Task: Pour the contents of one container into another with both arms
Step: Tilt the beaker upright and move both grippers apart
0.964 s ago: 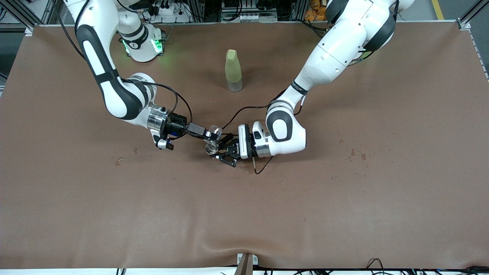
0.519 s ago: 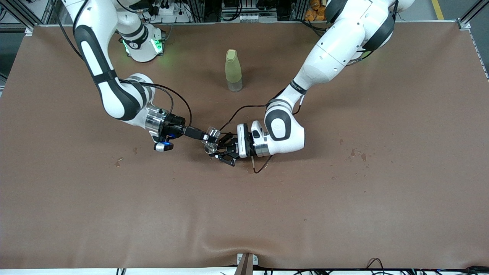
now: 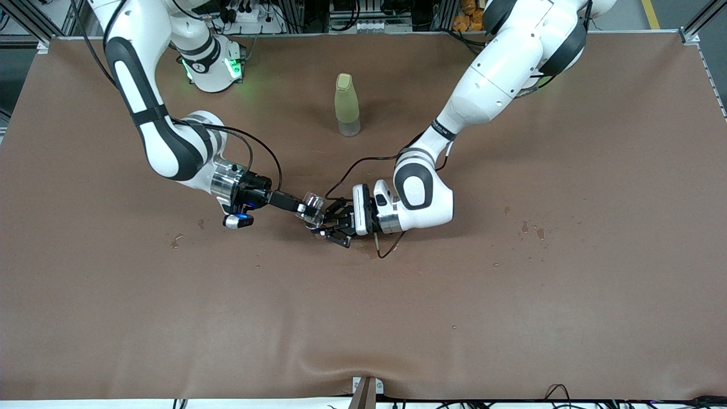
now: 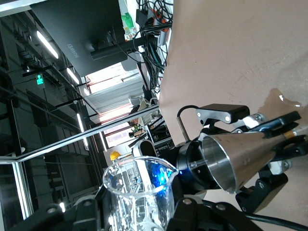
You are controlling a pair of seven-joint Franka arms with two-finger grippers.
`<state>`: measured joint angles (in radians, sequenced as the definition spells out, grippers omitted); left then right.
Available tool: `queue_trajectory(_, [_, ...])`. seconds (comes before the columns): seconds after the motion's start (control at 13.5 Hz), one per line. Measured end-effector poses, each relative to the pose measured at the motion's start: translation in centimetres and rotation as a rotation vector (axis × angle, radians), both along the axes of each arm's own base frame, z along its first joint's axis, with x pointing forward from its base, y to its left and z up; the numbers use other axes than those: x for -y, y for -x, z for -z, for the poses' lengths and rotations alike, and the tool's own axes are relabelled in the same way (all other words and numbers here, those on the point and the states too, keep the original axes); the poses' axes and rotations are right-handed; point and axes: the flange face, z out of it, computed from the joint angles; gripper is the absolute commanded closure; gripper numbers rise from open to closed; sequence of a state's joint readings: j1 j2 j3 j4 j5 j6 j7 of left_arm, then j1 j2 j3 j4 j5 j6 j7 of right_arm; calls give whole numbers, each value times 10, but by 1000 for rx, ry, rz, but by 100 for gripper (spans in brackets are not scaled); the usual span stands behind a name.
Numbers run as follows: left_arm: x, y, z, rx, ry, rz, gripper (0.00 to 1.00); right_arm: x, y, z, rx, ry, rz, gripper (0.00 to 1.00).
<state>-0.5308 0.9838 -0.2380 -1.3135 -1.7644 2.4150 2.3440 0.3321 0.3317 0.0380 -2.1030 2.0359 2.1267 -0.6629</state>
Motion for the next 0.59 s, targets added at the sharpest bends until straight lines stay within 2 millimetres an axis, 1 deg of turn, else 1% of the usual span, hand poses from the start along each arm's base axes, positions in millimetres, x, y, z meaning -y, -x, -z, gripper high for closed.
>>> queue_trajectory(0.07, [-1,-2,-1,3,0,-2,100,2,-2,-3,51,4,-16,100])
queue_trajectory(0.15, [-2,-4,-2,6,1,-5,100,9,-7,-6,139,18,-53,100])
queue_trajectory(0.22, [-4,-6,-4,9,1,-9,100,26,-15,-12,252,42,-100,100])
queue_trajectory(0.3, [-9,-12,-7,15,1,-20,100,51,-28,-21,379,72,-142,100])
queue_trajectory(0.37, [-18,-20,-11,25,-2,-36,100,80,-40,-31,497,96,-179,100])
queue_trajectory(0.45, [-30,-30,-15,41,-5,-51,100,107,-49,-41,606,114,-220,100])
queue_trajectory(0.52, [-46,-42,-19,56,-14,-63,100,135,-55,-48,725,152,-267,100])
queue_trajectory(0.59, [-63,-51,-22,66,-21,-67,100,163,-58,-51,853,219,-319,100])
